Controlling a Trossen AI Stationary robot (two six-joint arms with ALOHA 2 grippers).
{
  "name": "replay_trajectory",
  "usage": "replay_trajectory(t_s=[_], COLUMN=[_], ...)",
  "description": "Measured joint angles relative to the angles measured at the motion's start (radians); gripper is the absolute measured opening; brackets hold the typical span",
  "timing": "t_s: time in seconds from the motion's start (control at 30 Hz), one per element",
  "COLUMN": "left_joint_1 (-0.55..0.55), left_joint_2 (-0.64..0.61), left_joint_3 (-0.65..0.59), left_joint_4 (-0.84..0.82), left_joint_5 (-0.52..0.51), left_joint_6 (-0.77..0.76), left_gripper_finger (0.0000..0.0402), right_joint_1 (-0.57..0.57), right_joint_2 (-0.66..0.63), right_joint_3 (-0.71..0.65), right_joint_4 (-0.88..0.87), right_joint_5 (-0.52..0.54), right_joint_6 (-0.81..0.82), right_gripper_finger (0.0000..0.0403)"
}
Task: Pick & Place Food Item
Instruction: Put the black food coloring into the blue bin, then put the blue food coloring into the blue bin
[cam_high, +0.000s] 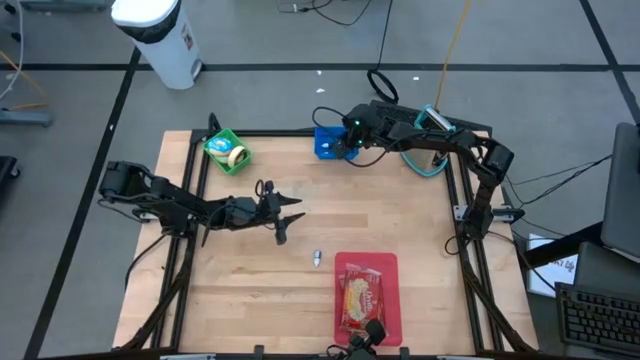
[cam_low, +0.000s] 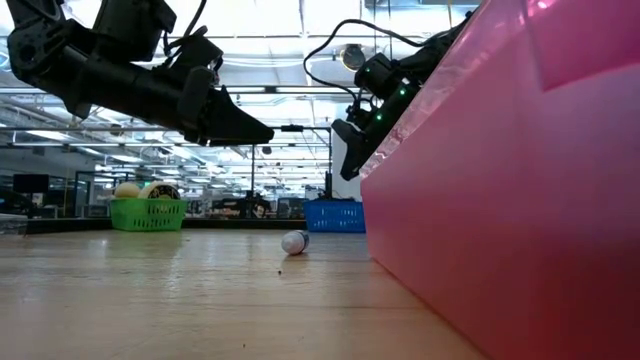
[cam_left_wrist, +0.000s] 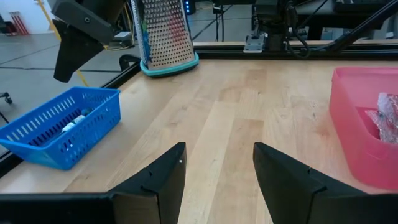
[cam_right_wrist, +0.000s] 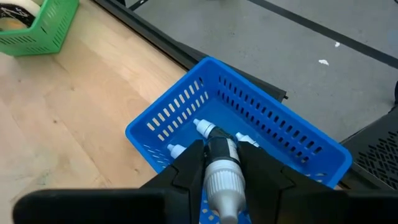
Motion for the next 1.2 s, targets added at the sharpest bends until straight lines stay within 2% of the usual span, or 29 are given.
replay_trajectory(t_s=[0.83,0.97,1.13,1.2], left_joint_1=[0.000,0.000,0.000,0.000], left_joint_2=[0.000,0.000,0.000,0.000], left_joint_3=[0.000,0.000,0.000,0.000], left_joint_4=[-0.007,-0.007,-0.007,-0.010], left_joint_5=[0.016,0.016,0.016,0.016], left_joint_6=[0.001,0.004,0.003,0.002], left_gripper_finger=[0.0186,0.0186,0.0186,0.0186], right_joint_1=[0.000,0.000,0.000,0.000], right_joint_2=[0.000,0.000,-0.003,-0.031], right_joint_3=[0.000,0.000,0.000,-0.002], right_joint_4=[0.015,0.015,0.014,-0.017], right_joint_5=[0.000,-0.002,-0.003,-0.041], right_joint_6=[0.000,-0.015,-0.030,-0.030], right_gripper_finger=[0.0090,0.0113,0.0165,0.0185])
